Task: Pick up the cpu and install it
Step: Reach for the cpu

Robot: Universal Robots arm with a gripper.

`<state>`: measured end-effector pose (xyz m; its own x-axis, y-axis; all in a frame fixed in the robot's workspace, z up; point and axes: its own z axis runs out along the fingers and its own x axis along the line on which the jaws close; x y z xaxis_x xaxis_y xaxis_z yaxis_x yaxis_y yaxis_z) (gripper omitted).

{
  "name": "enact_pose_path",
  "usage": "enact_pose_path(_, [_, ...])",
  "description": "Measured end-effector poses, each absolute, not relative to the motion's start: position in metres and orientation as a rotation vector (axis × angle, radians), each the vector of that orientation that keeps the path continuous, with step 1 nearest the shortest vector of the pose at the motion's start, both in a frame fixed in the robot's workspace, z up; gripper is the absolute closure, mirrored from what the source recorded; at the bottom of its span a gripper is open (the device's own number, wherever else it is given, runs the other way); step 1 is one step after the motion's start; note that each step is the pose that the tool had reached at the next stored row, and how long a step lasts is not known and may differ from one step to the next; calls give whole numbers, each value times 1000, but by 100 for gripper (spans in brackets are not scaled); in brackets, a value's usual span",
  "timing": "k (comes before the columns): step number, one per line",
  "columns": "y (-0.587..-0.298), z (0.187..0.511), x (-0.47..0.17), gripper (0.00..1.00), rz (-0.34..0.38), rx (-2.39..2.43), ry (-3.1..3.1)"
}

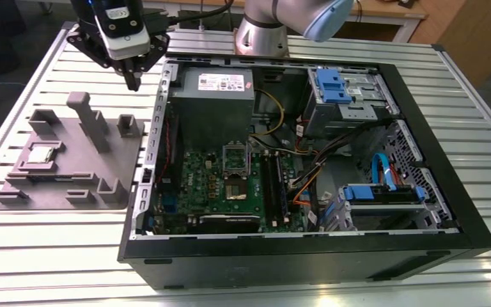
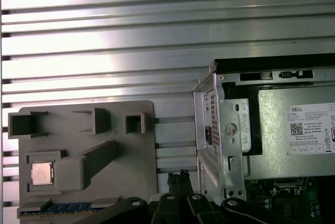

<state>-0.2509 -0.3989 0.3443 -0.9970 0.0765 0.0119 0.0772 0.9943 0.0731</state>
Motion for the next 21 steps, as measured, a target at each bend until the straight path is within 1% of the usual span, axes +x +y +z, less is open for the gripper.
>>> enact_pose_path(21, [-399,347,-261,90,-115,-121,-3129])
